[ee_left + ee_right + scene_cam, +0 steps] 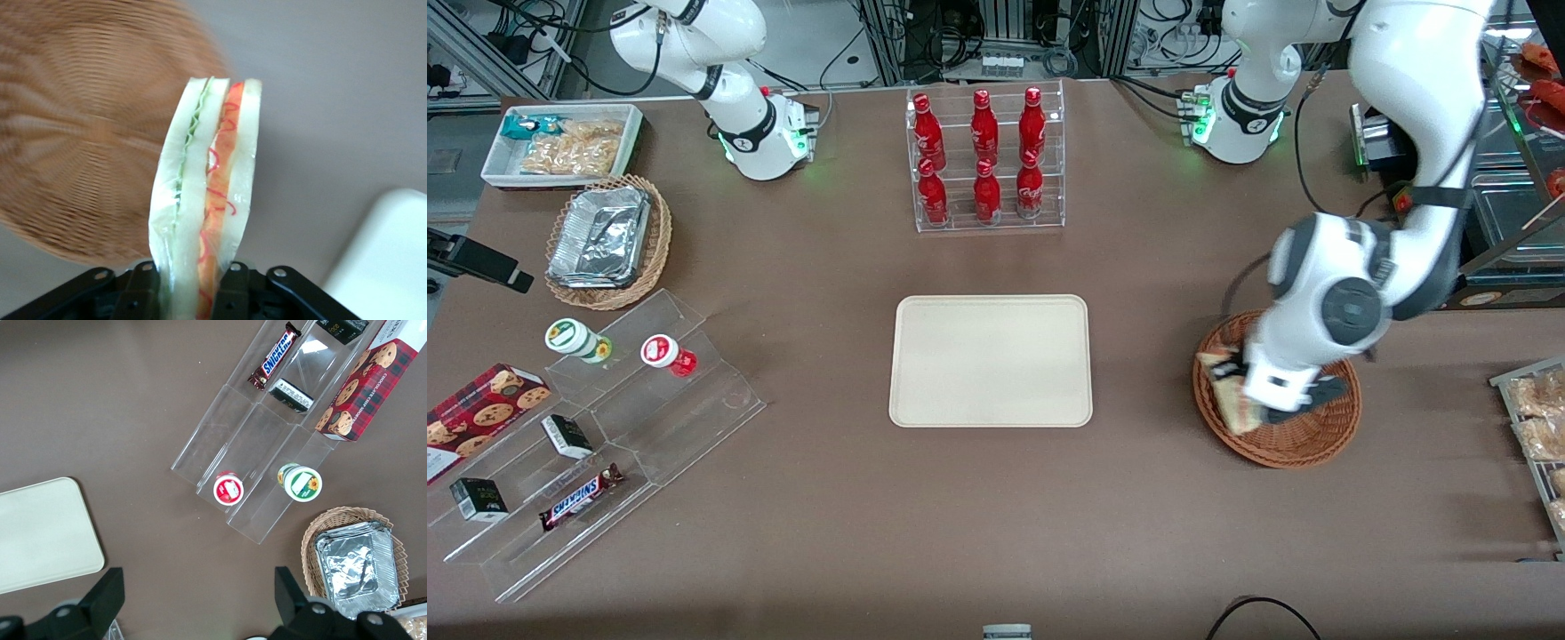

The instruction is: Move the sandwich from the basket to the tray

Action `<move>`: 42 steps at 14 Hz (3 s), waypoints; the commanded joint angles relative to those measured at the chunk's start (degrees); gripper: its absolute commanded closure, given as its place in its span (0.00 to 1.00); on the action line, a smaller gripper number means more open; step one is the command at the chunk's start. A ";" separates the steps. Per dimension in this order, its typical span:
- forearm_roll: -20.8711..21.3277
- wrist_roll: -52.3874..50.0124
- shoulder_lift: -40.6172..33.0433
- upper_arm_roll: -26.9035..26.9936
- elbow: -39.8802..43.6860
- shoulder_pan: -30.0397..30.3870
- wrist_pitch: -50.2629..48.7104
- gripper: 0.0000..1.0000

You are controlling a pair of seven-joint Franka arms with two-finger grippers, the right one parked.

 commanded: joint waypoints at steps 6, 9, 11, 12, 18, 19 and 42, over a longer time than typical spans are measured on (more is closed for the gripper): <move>0.40 -12.75 21.53 -0.41 24.91 -25.06 -3.88 0.87; 0.58 -15.13 27.09 0.46 31.87 -29.47 -3.96 0.81; 0.92 -16.09 27.80 0.73 32.85 -31.04 -4.05 0.50; 2.67 -16.70 27.89 1.51 32.85 -31.32 -4.05 0.11; 6.20 -18.91 22.10 2.13 36.44 -30.53 -12.12 0.00; 5.85 -18.82 20.09 3.88 36.54 -30.62 -14.49 0.00; -1.19 33.22 -20.52 0.55 18.11 8.58 -45.36 0.00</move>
